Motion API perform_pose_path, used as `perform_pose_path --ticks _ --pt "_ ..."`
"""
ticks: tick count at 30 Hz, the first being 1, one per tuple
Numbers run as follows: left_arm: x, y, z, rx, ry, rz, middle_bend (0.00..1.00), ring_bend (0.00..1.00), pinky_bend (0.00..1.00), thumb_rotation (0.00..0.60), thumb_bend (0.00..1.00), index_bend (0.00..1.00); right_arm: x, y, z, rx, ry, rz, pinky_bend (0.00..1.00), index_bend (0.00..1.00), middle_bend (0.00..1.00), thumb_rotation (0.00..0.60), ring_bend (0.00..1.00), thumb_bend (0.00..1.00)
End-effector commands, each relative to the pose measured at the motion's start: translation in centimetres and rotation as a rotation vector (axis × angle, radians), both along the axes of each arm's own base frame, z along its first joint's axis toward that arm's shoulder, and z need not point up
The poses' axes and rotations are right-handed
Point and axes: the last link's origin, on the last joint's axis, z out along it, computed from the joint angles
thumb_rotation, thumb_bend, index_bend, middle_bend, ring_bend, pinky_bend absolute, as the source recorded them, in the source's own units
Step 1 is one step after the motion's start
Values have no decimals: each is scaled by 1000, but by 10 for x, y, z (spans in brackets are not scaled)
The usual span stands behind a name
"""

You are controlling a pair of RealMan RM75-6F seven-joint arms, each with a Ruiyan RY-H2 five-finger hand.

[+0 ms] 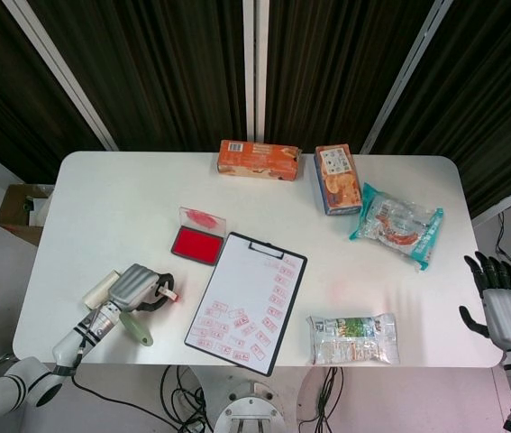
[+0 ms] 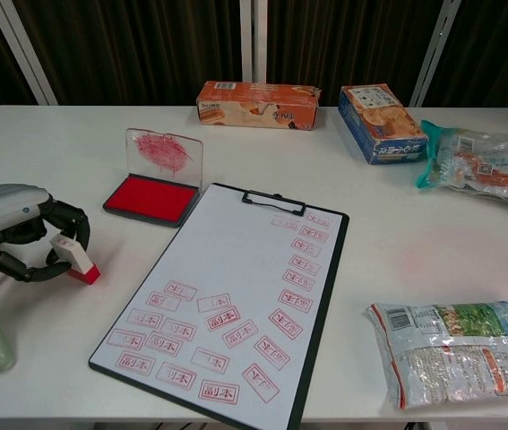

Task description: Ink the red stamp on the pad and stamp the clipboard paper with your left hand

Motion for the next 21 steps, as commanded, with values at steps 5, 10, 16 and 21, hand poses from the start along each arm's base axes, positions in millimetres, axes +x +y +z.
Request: perform_pose_path --ticks 5,10,16,21 --pt "0 -1 0 2 -3 -10 533 997 1000 600 394 547 0 0 0 1 0 -5 0 0 0 600 0 256" --pt "-1 -1 0 5 -2 -15 517 996 1000 600 389 523 0 0 0 3 2 -6 0 0 0 600 0 256" --pt "-2 -1 0 3 5 -21 496 996 1000 600 372 475 -1 0 0 5 3 -10 0 0 0 600 0 256" --pt "-2 -1 0 2 7 -21 471 995 1000 600 355 446 0 0 0 7 3 -12 0 0 0 600 0 256"
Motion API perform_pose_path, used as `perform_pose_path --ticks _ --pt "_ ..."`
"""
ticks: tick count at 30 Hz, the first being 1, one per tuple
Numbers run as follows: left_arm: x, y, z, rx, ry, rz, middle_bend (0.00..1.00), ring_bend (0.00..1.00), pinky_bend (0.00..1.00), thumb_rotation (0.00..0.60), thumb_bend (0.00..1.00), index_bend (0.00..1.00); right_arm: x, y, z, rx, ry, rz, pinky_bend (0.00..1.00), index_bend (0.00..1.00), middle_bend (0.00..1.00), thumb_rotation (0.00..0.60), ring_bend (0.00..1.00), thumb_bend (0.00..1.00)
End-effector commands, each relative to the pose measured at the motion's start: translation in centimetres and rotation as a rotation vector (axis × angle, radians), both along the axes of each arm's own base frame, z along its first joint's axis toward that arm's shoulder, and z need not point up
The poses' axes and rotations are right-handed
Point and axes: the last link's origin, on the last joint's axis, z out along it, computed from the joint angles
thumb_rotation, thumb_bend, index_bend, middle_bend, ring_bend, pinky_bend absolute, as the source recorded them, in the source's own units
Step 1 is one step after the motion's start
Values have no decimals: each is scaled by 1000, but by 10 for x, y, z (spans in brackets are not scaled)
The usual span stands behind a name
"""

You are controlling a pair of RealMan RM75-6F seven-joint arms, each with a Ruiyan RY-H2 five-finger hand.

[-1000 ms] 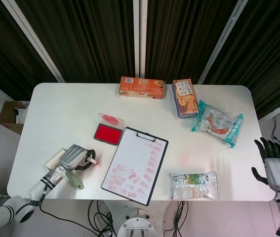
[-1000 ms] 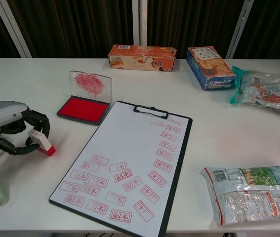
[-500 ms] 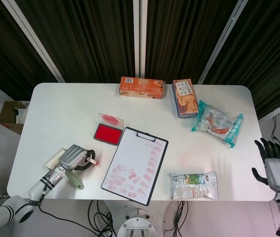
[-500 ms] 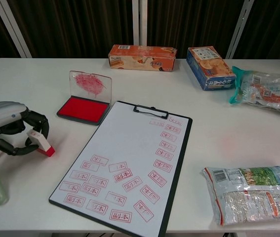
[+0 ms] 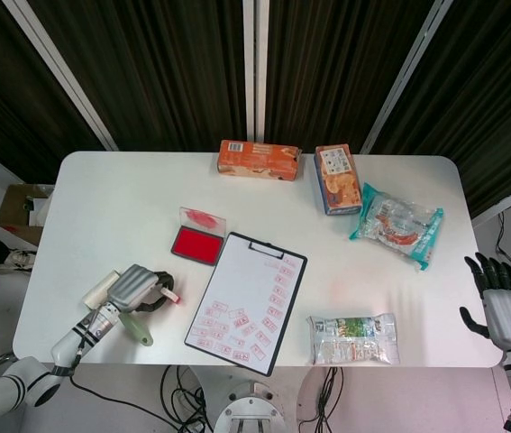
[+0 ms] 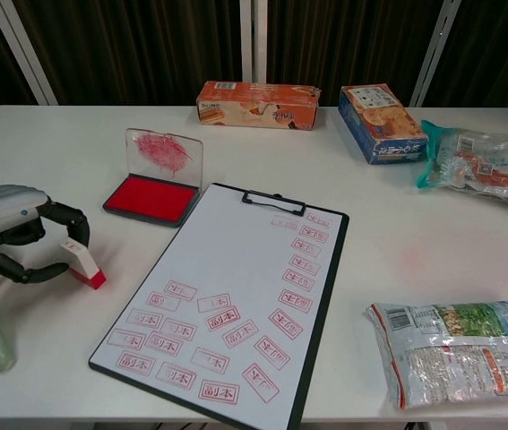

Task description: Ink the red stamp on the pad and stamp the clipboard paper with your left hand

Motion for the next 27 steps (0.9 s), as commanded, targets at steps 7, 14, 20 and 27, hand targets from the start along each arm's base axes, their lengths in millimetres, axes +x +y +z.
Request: perform_pose_path --ticks 7,14,20,27 --pt "0 0 2 4 -2 -3 456 994 1000 600 350 438 0 0 0 4 2 -2 0 0 0 600 0 256" --pt "3 4 11 48 -13 -24 409 975 1000 600 335 381 1 -1 1 0 3 0 0 0 0 600 0 256" --pt "21 14 59 264 -78 -108 398 920 1000 600 271 368 3 -2 2 -6 1 5 0 0 0 600 0 256" --pt "12 -7 132 540 -53 -67 356 588 796 600 226 353 4 -1 6 -20 -7 23 0 0 0 600 0 256"
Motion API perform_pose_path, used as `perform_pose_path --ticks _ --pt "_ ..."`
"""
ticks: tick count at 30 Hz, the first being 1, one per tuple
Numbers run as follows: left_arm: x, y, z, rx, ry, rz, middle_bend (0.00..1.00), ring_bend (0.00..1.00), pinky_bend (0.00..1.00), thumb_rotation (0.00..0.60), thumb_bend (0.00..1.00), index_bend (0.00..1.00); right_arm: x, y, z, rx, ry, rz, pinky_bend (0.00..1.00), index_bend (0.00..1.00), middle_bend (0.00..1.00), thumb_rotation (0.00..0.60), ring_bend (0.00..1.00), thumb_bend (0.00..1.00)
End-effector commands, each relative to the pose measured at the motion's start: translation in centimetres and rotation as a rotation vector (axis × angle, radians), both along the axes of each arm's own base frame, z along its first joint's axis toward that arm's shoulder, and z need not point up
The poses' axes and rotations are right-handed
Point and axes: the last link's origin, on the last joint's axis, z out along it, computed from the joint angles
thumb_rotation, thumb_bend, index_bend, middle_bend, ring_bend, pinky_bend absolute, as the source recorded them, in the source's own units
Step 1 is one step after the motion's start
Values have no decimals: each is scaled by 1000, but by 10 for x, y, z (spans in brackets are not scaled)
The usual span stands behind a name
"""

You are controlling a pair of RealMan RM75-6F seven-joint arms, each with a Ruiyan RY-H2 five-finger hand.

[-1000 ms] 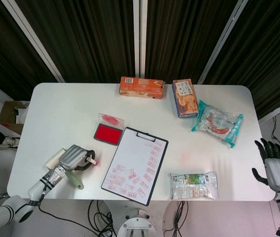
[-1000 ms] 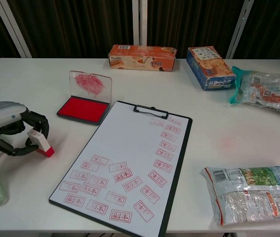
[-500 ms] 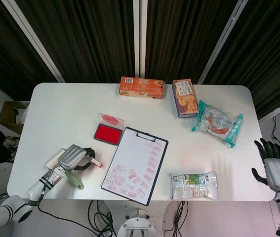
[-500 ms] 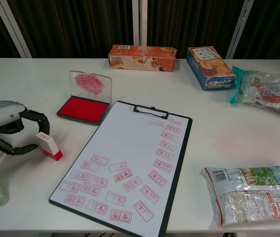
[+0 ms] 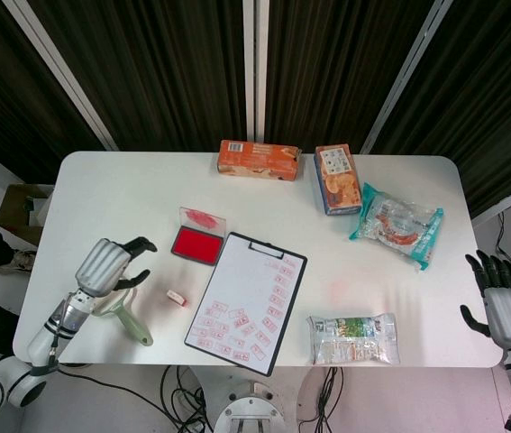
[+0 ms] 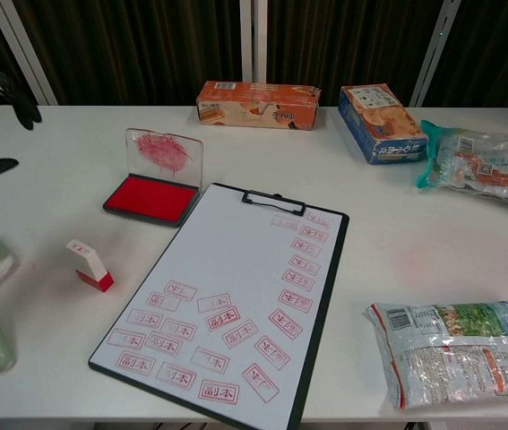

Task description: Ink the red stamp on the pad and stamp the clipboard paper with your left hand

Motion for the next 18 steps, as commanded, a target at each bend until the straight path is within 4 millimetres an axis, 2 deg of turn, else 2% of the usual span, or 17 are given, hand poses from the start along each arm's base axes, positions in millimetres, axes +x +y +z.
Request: perform_pose_path --ticks 1,2,3,4,5,6,8,12,18 --pt "-15 -21 43 120 23 94 307 458 658 600 207 322 0 1 2 -10 -1 17 0 0 0 600 0 255" --pt "-22 -33 51 110 46 132 241 317 500 571 185 277 0 1 3 -17 -1 34 0 0 0 600 0 252" --pt "-26 -40 56 113 65 146 197 233 406 518 173 247 -1 2 4 -21 -1 48 0 0 0 600 0 245" --pt "-30 -47 60 123 81 148 148 145 303 421 162 213 -1 3 5 -27 0 61 0 0 0 600 0 240" --pt "-35 -56 65 137 102 147 124 99 247 316 156 193 -2 4 6 -41 1 80 0 0 0 600 0 232" --pt "-40 -63 68 144 119 150 118 85 227 264 155 186 -3 5 8 -52 6 92 0 0 0 600 0 229" --pt "-52 -77 75 143 142 189 118 78 214 241 155 174 -6 10 11 -68 19 108 0 0 0 600 0 227" --pt "-68 -94 89 127 162 275 118 79 212 245 155 145 -12 17 15 -78 35 96 0 0 0 600 0 226" --pt "-72 -101 97 140 157 290 118 79 212 244 154 133 -13 18 12 -70 30 90 0 0 0 600 0 226"
